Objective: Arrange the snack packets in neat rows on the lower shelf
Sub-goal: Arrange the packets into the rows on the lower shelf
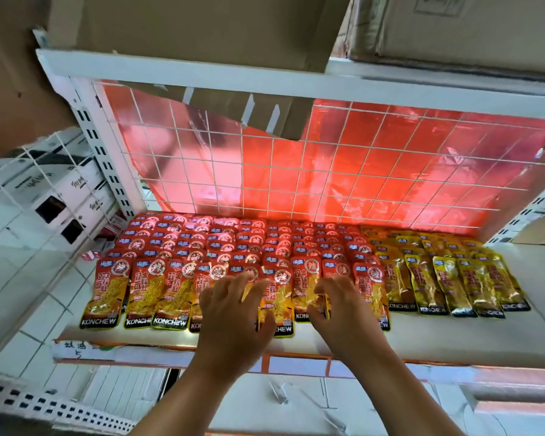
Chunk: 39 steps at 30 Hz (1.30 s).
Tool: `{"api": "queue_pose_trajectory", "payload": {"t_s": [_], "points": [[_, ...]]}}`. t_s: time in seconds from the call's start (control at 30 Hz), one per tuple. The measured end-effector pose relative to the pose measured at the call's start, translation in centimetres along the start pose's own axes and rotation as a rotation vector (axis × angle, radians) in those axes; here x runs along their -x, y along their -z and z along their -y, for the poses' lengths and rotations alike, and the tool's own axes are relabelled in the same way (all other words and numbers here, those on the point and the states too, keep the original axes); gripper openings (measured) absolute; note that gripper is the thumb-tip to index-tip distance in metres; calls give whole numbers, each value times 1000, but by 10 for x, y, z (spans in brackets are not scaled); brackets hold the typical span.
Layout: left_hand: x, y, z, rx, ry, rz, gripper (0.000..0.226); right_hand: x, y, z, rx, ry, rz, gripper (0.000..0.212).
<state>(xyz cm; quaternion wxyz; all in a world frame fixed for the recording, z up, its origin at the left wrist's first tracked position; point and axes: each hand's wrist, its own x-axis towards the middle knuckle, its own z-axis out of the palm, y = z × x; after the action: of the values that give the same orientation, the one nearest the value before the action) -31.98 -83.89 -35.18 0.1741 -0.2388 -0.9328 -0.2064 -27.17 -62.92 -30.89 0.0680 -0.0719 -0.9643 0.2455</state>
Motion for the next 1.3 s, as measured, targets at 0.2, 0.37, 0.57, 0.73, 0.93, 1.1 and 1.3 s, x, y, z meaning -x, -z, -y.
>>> {"api": "queue_pose_trajectory", "payload": {"t_s": [0.2, 0.37, 0.57, 0.73, 0.93, 1.1, 1.3], "points": [[-17, 8, -79, 0, -65, 15, 54, 25, 56, -31, -17, 65, -133, 30], [-48, 24, -182, 52, -201, -63, 55, 53, 140, -72, 31, 37, -257, 42], [-82, 53, -340, 95, -400, -158, 60, 111, 267, -140, 19, 18, -515, 38], [-93, 72, -468, 192, -601, -235, 54, 176, 363, -197, 88, 30, -644, 37], [-106, 90, -581, 331, -752, -219, 51, 233, 443, -254, 206, -37, -727, 36], [-137, 92, -636, 261, -693, -4, 55, 244, 486, -296, 274, -99, -705, 38], [-194, 81, -673, 41, -521, 247, 55, 216, 526, -347, 298, -128, -655, 39]]}}
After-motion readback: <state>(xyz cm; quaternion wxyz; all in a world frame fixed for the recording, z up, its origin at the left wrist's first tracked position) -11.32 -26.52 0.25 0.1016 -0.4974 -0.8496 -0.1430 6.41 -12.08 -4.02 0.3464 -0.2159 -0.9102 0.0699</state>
